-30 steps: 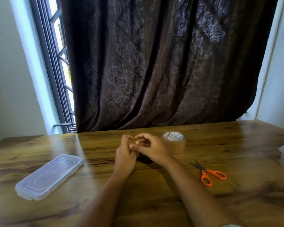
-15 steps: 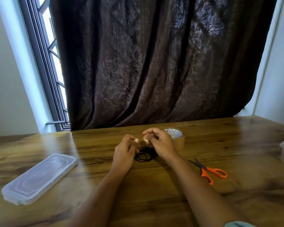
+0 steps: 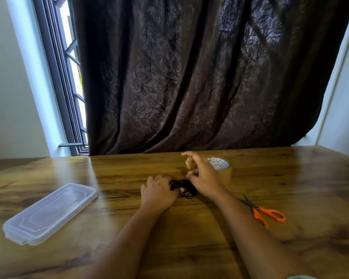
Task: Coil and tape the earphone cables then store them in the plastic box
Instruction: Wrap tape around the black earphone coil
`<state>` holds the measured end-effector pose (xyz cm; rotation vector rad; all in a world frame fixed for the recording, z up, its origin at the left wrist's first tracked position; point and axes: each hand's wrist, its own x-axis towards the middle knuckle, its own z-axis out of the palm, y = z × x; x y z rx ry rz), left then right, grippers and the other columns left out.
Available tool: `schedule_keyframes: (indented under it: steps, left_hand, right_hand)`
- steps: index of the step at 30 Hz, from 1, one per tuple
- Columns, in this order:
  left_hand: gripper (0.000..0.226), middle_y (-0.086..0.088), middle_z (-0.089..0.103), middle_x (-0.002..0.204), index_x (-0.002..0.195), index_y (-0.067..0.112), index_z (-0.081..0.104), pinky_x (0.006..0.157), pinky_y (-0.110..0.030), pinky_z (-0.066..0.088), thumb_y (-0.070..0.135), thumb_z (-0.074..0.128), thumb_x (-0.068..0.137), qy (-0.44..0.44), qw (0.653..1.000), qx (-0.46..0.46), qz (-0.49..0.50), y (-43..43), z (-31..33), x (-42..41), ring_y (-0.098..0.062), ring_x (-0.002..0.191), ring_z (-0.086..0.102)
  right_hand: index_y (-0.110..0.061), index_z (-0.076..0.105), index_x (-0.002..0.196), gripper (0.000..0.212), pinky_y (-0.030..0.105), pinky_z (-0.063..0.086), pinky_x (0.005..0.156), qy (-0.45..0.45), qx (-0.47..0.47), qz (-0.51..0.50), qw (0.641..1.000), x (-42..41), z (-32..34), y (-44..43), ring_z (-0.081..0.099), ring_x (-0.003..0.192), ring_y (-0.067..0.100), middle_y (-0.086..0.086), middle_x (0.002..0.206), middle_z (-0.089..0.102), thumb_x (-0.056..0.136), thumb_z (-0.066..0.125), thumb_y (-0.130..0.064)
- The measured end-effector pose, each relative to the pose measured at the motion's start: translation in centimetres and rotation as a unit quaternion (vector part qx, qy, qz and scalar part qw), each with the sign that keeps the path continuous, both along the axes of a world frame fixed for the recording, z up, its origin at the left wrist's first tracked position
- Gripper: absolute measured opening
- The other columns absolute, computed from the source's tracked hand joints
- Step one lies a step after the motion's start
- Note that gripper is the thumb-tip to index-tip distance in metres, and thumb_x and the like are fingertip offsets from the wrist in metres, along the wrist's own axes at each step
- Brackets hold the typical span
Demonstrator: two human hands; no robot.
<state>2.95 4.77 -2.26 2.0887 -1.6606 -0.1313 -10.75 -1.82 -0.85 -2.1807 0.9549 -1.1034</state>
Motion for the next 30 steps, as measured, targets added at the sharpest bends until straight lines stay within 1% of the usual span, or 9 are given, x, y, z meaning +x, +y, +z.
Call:
schedule_keyframes:
  steps: [5, 8, 11, 16, 18, 21, 25, 28, 30]
  left_hand:
    - [0.034, 0.011, 0.049, 0.136, 0.126, 0.043, 0.052, 0.1, -0.04, 0.031, 0.04, 0.052, 0.092, 0.02, 0.999, 0.003, -0.044, -0.1, 0.2, 0.1, -0.018, 0.125, 0.037]
    - [0.026, 0.01, 0.058, 0.123, 0.114, 0.04, 0.061, 0.097, -0.039, 0.036, 0.035, 0.047, 0.092, 0.079, 0.996, -0.01, -0.042, -0.2, 0.2, 0.3, -0.018, 0.119, 0.044]
    - [0.022, 0.01, 0.065, 0.098, 0.099, 0.033, 0.067, 0.082, -0.034, 0.048, 0.038, 0.046, 0.094, 0.122, 0.991, -0.041, -0.032, -0.4, 0.0, 0.4, -0.012, 0.096, 0.057]
    - [0.007, 0.008, 0.062, 0.086, 0.082, 0.029, 0.06, 0.058, -0.021, 0.039, 0.025, 0.065, 0.085, 0.122, 0.991, -0.06, -0.012, -0.3, 0.3, 0.3, -0.006, 0.072, 0.054]
    - [0.013, 0.007, 0.06, 0.085, 0.085, 0.027, 0.056, 0.061, -0.024, 0.044, 0.021, 0.066, 0.081, 0.149, 0.988, -0.046, -0.011, -0.3, 0.5, 0.5, -0.008, 0.073, 0.055]
    - [0.027, 0.007, 0.061, 0.091, 0.102, 0.025, 0.052, 0.079, -0.035, 0.053, 0.019, 0.064, 0.078, 0.179, 0.984, -0.025, -0.011, -0.2, 0.8, 0.3, -0.012, 0.085, 0.059]
    - [0.027, 0.007, 0.057, 0.1, 0.107, 0.024, 0.051, 0.091, -0.039, 0.049, 0.029, 0.058, 0.082, 0.105, 0.994, 0.031, 0.016, -0.2, 1.2, -0.2, -0.018, 0.098, 0.057]
    - [0.019, -0.001, 0.061, 0.101, 0.102, 0.018, 0.057, 0.087, -0.039, 0.052, 0.029, 0.054, 0.087, 0.06, 0.997, 0.046, 0.007, -0.2, 1.1, -0.5, -0.019, 0.093, 0.058]
    - [0.026, -0.006, 0.057, 0.116, 0.113, 0.014, 0.055, 0.093, -0.037, 0.049, 0.024, 0.051, 0.09, 0.012, 0.998, 0.052, -0.014, -0.3, 0.9, -0.6, -0.022, 0.105, 0.055]
  right_hand:
    - [-0.04, 0.041, 0.134, 0.069, 0.026, 0.048, 0.088, 0.119, -0.009, -0.006, 0.993, 0.2, -0.7, -0.2, 0.048, 0.111, 0.011, -0.004, 0.129, 0.04, 0.083, 0.064, -0.001]
    - [-0.038, 0.04, 0.136, 0.066, 0.033, 0.047, 0.095, 0.133, 0.007, 0.001, 0.991, 0.2, -0.8, -0.3, 0.046, 0.115, 0.012, -0.002, 0.132, 0.041, 0.083, 0.068, -0.009]
    - [-0.036, 0.041, 0.135, 0.063, 0.032, 0.047, 0.094, 0.135, 0.011, 0.005, 0.991, 0.0, -0.8, -0.3, 0.047, 0.114, 0.012, -0.001, 0.132, 0.042, 0.083, 0.071, -0.015]
    - [-0.036, 0.042, 0.134, 0.066, 0.037, 0.05, 0.094, 0.146, 0.013, 0.005, 0.989, 0.1, -0.7, -0.2, 0.05, 0.114, 0.015, -0.003, 0.131, 0.041, 0.08, 0.073, -0.015]
    - [-0.036, 0.042, 0.134, 0.066, 0.036, 0.051, 0.092, 0.15, 0.011, 0.004, 0.989, 0.3, -0.8, -0.2, 0.054, 0.109, 0.013, -0.006, 0.128, 0.04, 0.08, 0.072, -0.011]
    - [-0.038, 0.043, 0.132, 0.066, 0.036, 0.053, 0.089, 0.144, 0.01, 0.004, 0.99, 0.5, -0.9, -0.3, 0.057, 0.099, 0.01, -0.007, 0.127, 0.04, 0.08, 0.07, -0.005]
    - [-0.041, 0.043, 0.129, 0.067, 0.046, 0.048, 0.092, 0.159, -0.01, 0.011, 0.987, 0.8, -1.0, -0.3, 0.052, 0.11, 0.017, -0.008, 0.125, 0.043, 0.078, 0.062, -0.001]
    - [-0.04, 0.044, 0.128, 0.065, 0.046, 0.048, 0.093, 0.154, -0.013, 0.016, 0.988, 0.7, -1.1, -0.3, 0.053, 0.11, 0.017, -0.009, 0.122, 0.044, 0.079, 0.064, -0.003]
    - [-0.04, 0.044, 0.128, 0.064, 0.044, 0.049, 0.093, 0.146, -0.014, 0.016, 0.989, 0.5, -1.1, -0.4, 0.055, 0.11, 0.017, -0.009, 0.123, 0.044, 0.079, 0.068, -0.006]
